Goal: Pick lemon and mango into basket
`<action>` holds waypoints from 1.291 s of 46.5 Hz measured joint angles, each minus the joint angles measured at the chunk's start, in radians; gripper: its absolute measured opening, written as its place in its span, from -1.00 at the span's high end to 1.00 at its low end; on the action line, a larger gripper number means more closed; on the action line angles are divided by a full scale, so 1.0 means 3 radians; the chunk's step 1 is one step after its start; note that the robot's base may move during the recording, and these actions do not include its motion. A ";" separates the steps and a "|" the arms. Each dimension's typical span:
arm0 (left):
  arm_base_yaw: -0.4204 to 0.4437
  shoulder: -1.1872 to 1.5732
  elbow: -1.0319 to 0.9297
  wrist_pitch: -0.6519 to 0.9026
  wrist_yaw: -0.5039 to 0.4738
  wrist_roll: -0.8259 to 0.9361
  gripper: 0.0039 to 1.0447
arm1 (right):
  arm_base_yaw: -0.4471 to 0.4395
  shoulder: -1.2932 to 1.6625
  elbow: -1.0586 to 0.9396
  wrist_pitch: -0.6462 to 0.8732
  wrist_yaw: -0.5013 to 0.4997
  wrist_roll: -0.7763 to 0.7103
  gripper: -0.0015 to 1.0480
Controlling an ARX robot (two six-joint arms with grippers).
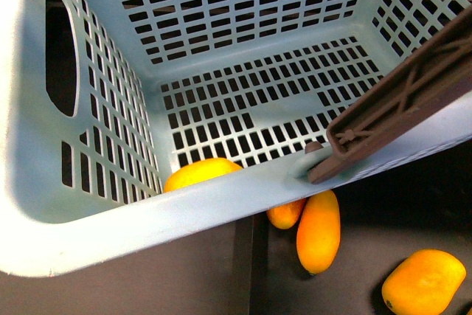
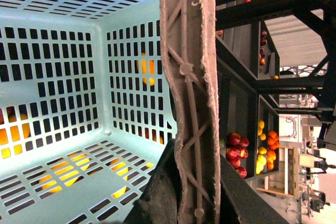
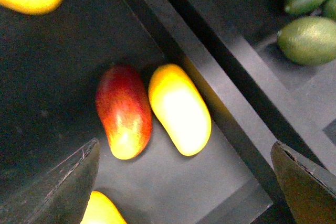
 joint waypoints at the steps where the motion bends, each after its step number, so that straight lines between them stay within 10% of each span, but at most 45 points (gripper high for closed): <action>1: -0.0001 0.0000 0.0000 0.0000 0.0008 -0.0001 0.87 | -0.0017 0.0114 0.0018 0.0048 -0.0003 -0.0010 -0.83; 60: -0.0008 0.0000 0.0000 0.0000 0.0001 -0.0001 0.87 | 0.0472 0.2213 0.1671 0.0114 0.0074 0.0614 -0.83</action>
